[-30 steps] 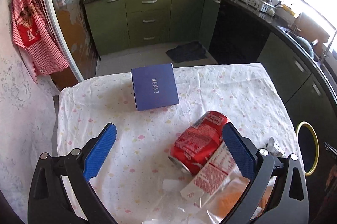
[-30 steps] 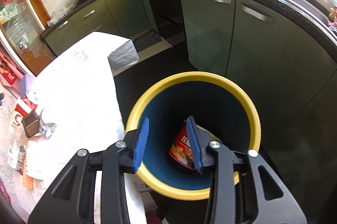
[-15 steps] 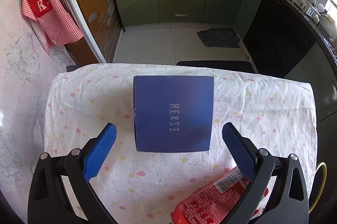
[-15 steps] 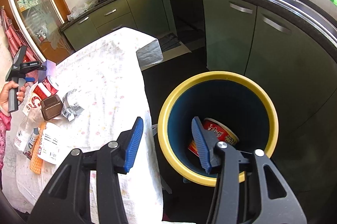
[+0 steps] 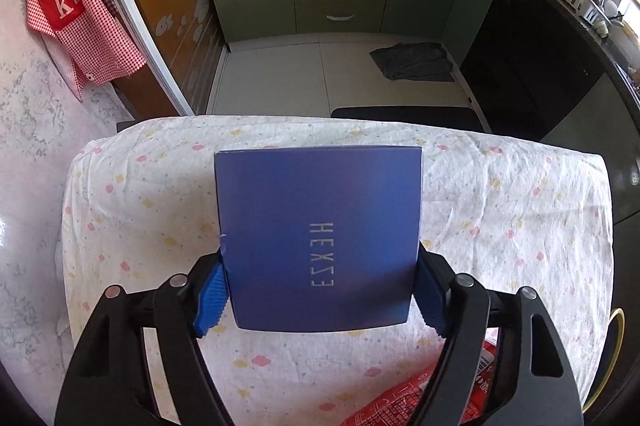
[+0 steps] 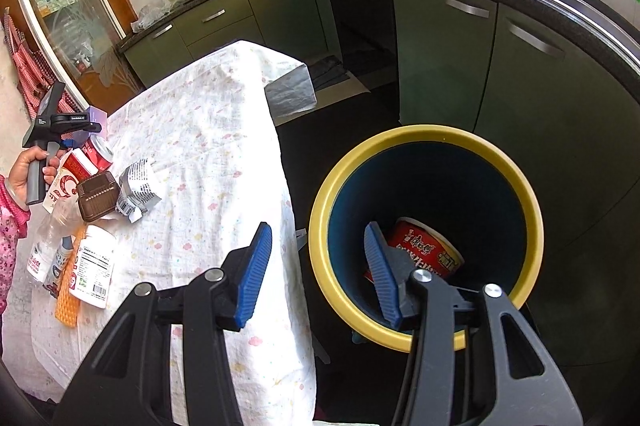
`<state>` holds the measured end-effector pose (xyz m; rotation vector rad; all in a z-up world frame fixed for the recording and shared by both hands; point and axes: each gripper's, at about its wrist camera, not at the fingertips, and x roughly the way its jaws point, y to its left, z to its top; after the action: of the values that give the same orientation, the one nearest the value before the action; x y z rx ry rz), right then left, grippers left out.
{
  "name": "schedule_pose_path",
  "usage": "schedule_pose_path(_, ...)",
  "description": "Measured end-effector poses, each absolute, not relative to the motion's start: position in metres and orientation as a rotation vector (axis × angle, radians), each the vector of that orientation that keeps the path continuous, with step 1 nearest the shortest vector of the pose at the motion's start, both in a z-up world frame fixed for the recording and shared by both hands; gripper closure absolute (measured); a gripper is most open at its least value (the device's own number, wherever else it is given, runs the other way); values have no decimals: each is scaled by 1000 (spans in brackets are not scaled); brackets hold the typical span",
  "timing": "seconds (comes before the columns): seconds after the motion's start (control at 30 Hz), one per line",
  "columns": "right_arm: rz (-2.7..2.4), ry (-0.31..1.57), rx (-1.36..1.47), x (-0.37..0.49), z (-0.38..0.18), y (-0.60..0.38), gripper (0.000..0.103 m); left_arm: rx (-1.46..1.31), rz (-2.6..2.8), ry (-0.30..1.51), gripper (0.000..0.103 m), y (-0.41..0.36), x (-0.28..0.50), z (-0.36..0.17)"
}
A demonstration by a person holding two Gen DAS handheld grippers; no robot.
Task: Collect trash
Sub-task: 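Carry the blue box with the left gripper and drop it into the bin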
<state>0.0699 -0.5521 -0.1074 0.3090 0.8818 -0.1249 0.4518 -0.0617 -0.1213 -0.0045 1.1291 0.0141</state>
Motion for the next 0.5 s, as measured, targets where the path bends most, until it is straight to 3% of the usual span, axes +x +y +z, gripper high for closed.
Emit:
schedule_pose_path(0.27,-141,858,326,53,-106,-558,57,67,-82,1061,28,-77,410,-86)
schedule_pose_path(0.5,-215,823,342,20,-100,-577,57,165,-381,998,28,-157,318,-26)
